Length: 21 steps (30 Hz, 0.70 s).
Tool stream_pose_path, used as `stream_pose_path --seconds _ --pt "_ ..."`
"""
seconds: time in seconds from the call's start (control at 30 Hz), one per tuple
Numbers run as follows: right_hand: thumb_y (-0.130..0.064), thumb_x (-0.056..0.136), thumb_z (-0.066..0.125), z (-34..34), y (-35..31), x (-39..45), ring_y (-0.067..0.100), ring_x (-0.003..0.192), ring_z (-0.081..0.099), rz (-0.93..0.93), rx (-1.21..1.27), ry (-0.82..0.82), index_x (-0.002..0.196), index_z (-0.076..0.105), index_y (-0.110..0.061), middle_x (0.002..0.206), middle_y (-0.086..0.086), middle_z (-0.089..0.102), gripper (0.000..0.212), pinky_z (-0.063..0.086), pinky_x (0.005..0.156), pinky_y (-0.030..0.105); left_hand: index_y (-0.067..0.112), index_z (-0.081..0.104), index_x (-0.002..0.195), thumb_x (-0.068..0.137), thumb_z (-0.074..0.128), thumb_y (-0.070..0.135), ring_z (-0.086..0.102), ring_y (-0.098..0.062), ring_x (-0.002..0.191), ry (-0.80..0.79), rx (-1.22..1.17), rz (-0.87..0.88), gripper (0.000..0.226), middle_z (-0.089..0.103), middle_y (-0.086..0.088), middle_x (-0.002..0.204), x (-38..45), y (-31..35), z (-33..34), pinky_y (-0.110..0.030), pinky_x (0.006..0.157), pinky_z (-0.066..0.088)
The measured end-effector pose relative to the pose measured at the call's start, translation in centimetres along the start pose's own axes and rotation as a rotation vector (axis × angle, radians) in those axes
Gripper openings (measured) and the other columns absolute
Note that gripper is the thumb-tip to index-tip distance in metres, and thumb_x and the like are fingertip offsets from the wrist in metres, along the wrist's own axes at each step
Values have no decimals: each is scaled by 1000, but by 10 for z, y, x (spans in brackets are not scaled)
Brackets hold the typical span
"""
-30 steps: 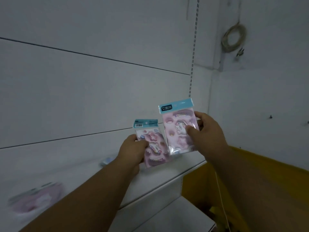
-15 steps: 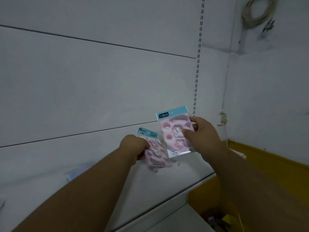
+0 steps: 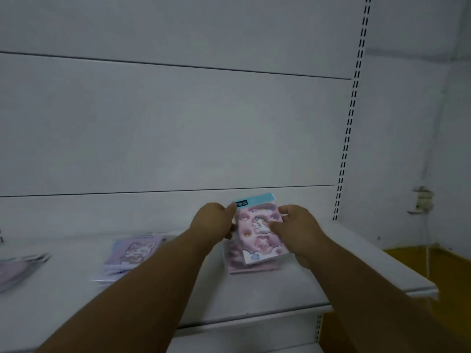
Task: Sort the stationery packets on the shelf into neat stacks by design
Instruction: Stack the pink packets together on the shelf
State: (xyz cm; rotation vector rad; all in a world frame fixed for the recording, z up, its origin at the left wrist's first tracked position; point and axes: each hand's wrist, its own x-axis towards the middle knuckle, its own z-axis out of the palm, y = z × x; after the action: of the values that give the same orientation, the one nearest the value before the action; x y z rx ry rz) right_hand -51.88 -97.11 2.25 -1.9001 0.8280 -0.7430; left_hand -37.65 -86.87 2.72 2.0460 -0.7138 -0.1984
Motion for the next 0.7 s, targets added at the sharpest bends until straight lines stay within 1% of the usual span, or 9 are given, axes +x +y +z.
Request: stream_pose_path --seconds 0.07,0.13,0.2,0.27,0.33,0.47,0.5,0.6,0.7 --pt "-14 86 65 4 2 6 25 82 72 -4 -69 -42 98 66 -10 99 12 72 12 62 74 42 9 65 82 94 60 34 69 -19 64 14 -77 -59 28 73 -8 79 3 3 2 -32 70 61" --pt "-21 85 66 8 1 10 19 80 68 -60 -253 -47 99 66 -10 101 11 72 17 59 66 29 8 66 84 87 70 30 69 -15 59 46 -19 -85 23 73 -5 75 10 3 4 -27 61 59" --pt "-23 86 64 11 -2 12 16 78 60 -127 -435 -51 105 63 -8 108 10 69 24 43 53 16 9 65 81 83 74 30 67 -13 54 53 69 -107 23 71 -3 69 18 1 5 -24 56 56" --pt "-24 86 63 14 -4 12 19 81 59 -149 -568 -56 108 60 -9 110 8 67 27 42 58 18 12 62 75 81 75 31 67 -13 52 56 178 -127 24 70 -1 66 22 -2 6 -24 57 57" --pt "-27 84 65 18 -8 11 22 88 63 -159 -692 -72 107 60 -12 101 7 66 28 44 64 25 13 63 78 78 76 34 68 -14 58 84 334 -109 25 70 -1 70 22 -6 7 -24 60 56" --pt "-30 86 64 21 -20 10 24 84 62 -287 -792 -83 79 56 -15 90 8 63 18 43 60 26 14 59 98 78 76 40 61 -17 82 250 437 19 37 67 -2 93 13 -16 2 -26 70 47" --pt "-33 88 63 24 -25 8 25 88 63 -348 -768 -74 82 58 -15 93 9 63 20 46 63 27 15 59 100 81 74 41 58 -16 82 290 428 48 36 65 -2 95 8 -17 -3 -26 70 44" --pt "-41 89 59 45 -50 -5 25 106 59 -503 -660 -63 121 58 -14 120 9 59 41 52 88 36 18 61 104 85 69 41 56 -14 84 305 448 123 31 66 2 97 -12 -25 -29 -25 72 42" --pt "-44 88 59 78 -83 -28 24 111 55 -623 -563 -80 129 50 -21 126 6 53 48 51 92 38 21 63 103 88 65 37 58 -10 83 303 474 210 23 68 5 97 -32 -44 -68 -23 72 46"
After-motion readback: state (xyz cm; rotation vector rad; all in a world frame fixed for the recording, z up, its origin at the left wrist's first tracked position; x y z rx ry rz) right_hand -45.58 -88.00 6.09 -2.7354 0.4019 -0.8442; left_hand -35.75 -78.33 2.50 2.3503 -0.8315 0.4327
